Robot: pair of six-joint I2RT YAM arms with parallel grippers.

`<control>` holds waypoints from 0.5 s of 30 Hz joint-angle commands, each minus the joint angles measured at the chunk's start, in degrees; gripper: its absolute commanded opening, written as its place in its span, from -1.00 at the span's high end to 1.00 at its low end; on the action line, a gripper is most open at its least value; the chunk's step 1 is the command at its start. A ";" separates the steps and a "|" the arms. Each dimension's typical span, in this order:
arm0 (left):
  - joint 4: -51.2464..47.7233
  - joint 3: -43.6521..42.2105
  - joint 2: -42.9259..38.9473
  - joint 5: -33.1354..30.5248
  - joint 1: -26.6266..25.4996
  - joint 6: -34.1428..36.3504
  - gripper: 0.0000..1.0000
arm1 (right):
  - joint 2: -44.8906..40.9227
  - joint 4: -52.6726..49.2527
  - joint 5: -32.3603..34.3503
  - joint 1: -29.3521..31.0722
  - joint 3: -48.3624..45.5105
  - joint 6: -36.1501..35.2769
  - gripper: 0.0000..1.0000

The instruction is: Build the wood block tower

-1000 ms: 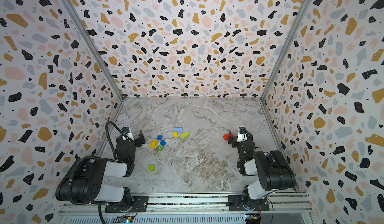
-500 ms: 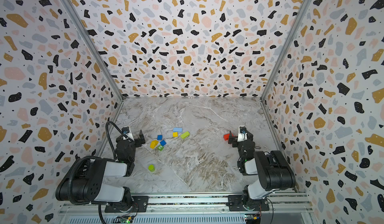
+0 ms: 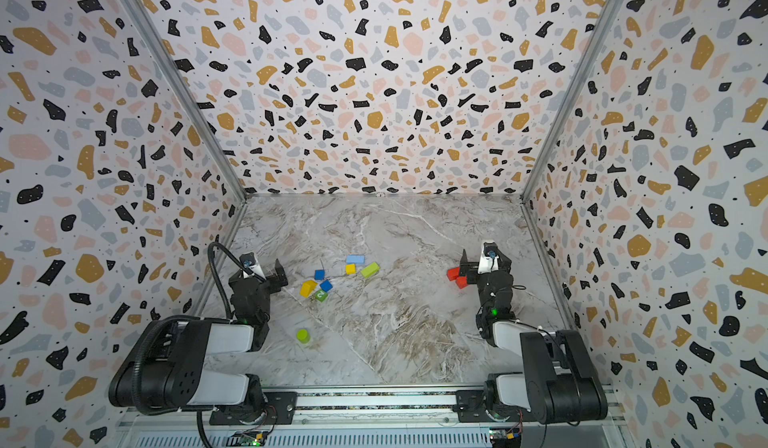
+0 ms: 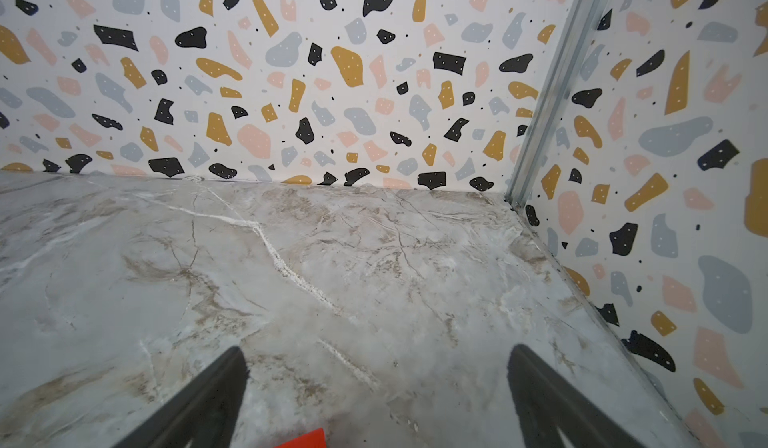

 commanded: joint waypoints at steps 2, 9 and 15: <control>-8.40 5.60 -4.47 -2.60 -0.28 -0.83 -1.00 | -5.70 -9.55 2.59 1.55 2.18 2.44 -0.98; -23.53 13.83 -9.58 -9.72 -3.51 -4.50 -1.00 | -12.85 -22.91 4.13 2.72 7.36 9.09 -0.98; -36.73 23.77 -9.79 -18.86 -10.60 -12.92 -1.00 | -22.34 -32.00 0.34 2.88 9.19 15.37 -0.98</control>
